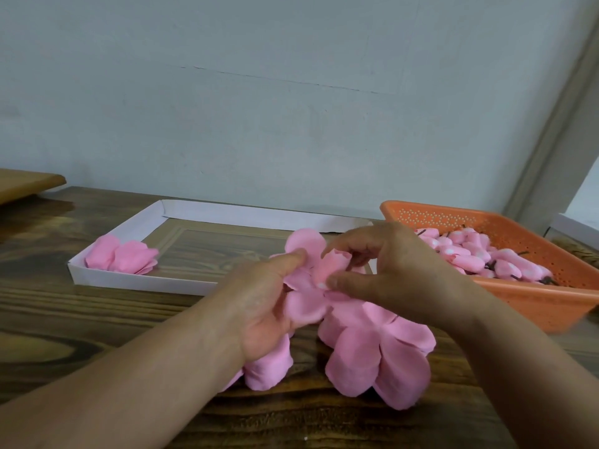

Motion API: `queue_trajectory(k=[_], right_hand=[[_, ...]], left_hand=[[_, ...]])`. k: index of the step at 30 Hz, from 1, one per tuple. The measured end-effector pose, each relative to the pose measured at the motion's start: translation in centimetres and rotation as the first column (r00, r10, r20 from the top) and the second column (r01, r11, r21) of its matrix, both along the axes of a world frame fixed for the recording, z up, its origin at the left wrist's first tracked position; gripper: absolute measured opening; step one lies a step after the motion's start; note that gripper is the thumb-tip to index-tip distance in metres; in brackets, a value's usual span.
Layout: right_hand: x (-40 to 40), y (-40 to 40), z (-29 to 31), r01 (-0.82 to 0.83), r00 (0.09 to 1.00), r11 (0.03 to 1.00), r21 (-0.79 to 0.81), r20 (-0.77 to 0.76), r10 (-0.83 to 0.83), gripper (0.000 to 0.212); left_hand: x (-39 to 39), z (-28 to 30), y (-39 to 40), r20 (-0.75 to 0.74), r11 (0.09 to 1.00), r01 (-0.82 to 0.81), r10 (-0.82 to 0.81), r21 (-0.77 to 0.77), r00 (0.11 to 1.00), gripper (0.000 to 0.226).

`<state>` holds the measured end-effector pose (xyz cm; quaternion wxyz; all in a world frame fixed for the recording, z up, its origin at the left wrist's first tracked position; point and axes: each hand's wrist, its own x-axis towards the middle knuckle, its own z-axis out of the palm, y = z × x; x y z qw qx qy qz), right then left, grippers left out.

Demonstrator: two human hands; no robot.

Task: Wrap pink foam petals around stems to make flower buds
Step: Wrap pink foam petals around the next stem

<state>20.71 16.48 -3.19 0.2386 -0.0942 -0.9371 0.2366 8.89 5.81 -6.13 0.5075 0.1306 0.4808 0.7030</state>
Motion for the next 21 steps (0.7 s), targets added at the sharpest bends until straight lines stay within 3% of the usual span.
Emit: queue_trajectory(k=[4, 7, 10, 12, 16, 19, 21], right_hand=[[-0.18, 0.09, -0.11, -0.006, 0.997, 0.989, 0.15, 0.073, -0.005, 0.013], [-0.09, 0.15, -0.1, 0.002, 0.998, 0.981, 0.193, 0.067, -0.015, 0.006], [-0.29, -0.07, -0.13, 0.059, 0.998, 0.99, 0.127, 0.006, -0.061, 0.009], [-0.44, -0.04, -0.23, 0.099, 0.995, 0.99, 0.099, -0.037, -0.096, 0.024], [-0.43, 0.38, -0.39, 0.168, 0.983, 0.983, 0.067, -0.086, -0.162, 0.027], [-0.36, 0.83, -0.3, 0.162, 0.986, 0.986, 0.027, -0.049, -0.161, 0.047], [-0.22, 0.93, -0.21, 0.148, 0.989, 0.989, -0.008, -0.018, -0.148, 0.052]], left_hand=[[0.01, -0.33, -0.08, -0.123, 1.0, -0.009, 0.009, 0.002, 0.992, 0.025], [-0.34, -0.6, -0.04, -0.285, 0.998, -0.055, 0.043, -0.037, 0.957, 0.021], [-0.31, -0.42, -0.21, -0.433, 0.998, -0.011, -0.015, -0.059, 0.901, 0.022], [0.0, -0.16, -0.47, -0.471, 0.999, 0.034, -0.049, -0.04, 0.881, 0.029], [0.1, -0.14, -0.66, -0.521, 0.997, 0.062, -0.073, -0.038, 0.85, 0.025], [0.15, -0.07, -0.85, -0.543, 0.996, 0.084, -0.085, -0.026, 0.836, 0.035], [0.3, 0.08, -1.01, -0.554, 0.994, 0.103, -0.1, -0.025, 0.826, 0.021]])
